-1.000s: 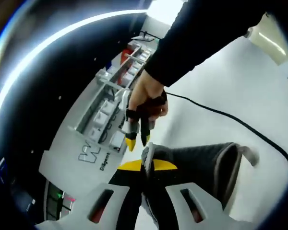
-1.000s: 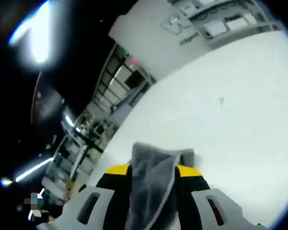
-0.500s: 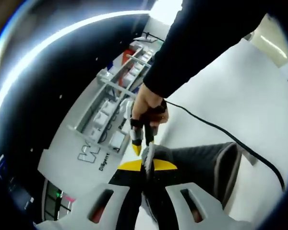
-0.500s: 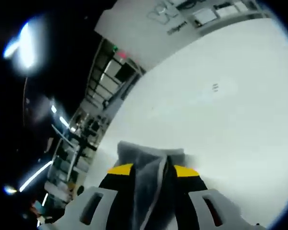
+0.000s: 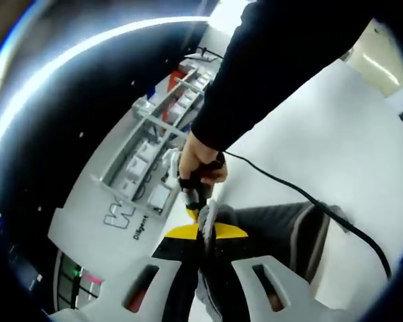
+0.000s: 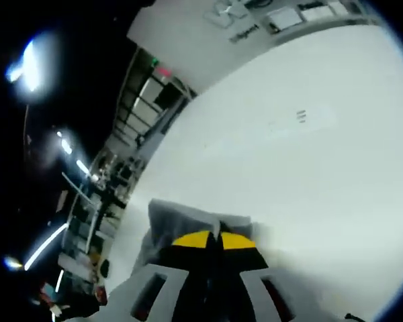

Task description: Open the folded towel by lifting each exposed corner and separating the folded layers until the towel lies flat within the target outline without major curled edges

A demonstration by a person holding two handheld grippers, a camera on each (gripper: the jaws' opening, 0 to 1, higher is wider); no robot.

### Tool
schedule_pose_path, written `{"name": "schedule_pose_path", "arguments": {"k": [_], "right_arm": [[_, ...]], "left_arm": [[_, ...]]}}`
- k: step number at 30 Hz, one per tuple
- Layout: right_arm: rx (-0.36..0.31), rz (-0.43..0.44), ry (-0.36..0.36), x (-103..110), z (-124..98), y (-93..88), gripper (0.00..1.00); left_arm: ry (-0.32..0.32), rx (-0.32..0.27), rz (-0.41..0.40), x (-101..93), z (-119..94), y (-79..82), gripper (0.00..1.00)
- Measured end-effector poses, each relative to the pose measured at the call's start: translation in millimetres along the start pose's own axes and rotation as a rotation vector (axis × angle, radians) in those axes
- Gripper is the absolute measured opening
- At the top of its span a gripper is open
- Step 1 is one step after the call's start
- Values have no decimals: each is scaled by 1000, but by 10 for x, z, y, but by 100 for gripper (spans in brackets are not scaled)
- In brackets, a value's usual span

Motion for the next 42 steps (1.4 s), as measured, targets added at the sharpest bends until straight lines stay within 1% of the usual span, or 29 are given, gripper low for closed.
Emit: {"name": "schedule_pose_path", "arguments": {"k": [3, 6, 11, 16, 18, 20, 21, 22, 23, 25, 28, 29, 30, 32, 35, 36, 38, 39, 40, 41, 42], "right_arm": [[-7, -2, 1, 2, -7, 21, 0], [-14, 15, 11, 10, -12, 46, 0], [-49, 36, 18, 28, -21, 101, 0], [-57, 32, 17, 62, -17, 122, 0], [-51, 18, 2, 51, -7, 125, 0], [-27, 11, -7, 42, 9, 87, 0], [-1, -22, -56, -7, 4, 47, 0], [2, -39, -80, -19, 5, 39, 5], [4, -29, -65, 14, 7, 29, 9], [19, -21, -58, 40, -15, 25, 19], [38, -60, -87, 89, -82, 56, 22], [40, -60, -82, 97, -100, 66, 21], [51, -44, -52, 132, -133, 66, 21], [54, -48, -52, 123, -134, 59, 20], [72, -55, -61, 79, -71, 4, 19], [74, -66, -52, 85, -46, -11, 19], [71, -46, -23, 93, 4, -7, 18], [61, -52, -16, 96, 21, 6, 15], [59, -54, -17, 94, 28, 14, 6], [47, -53, -27, 83, 31, 26, 0], [41, -52, -25, 82, 37, 35, 0]], "left_arm": [[-2, 0, -14, 16, -5, -25, 3], [5, 2, -32, 46, -15, -52, 3], [18, 5, -41, 58, -31, -51, 2], [25, 5, -72, 94, -49, -74, 2], [29, 7, -76, 105, -56, -81, 2], [28, 7, -80, 108, -59, -84, 2], [28, 7, -80, 107, -58, -86, 2], [25, 9, -81, 101, -54, -90, 2], [21, 11, -81, 93, -48, -94, 2], [18, 13, -79, 76, -40, -97, 2], [14, 14, -80, 63, -36, -96, 3], [14, 14, -81, 65, -34, -96, 3], [14, 14, -81, 67, -33, -96, 3], [13, 12, -86, 68, -31, -93, 3], [9, 10, -83, 61, -22, -81, 3], [6, 7, -87, 59, -22, -75, 3], [7, 7, -88, 65, -26, -75, 3], [8, 7, -89, 77, -31, -80, 3], [8, 6, -93, 86, -37, -85, 3], [8, 4, -105, 102, -46, -96, 3], [7, 3, -115, 115, -53, -105, 3]]}}
Point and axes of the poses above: the point that each gripper's makers call its tool centre point, and the gripper's own axes: z roughly forward along the fingers, x roughly to its left, y roughly out of its top, the point moved 7 cm from there along -z, roughly backward along the fingers, and after that the axes turned 4 degrees about -y, right-handed, at the moved point
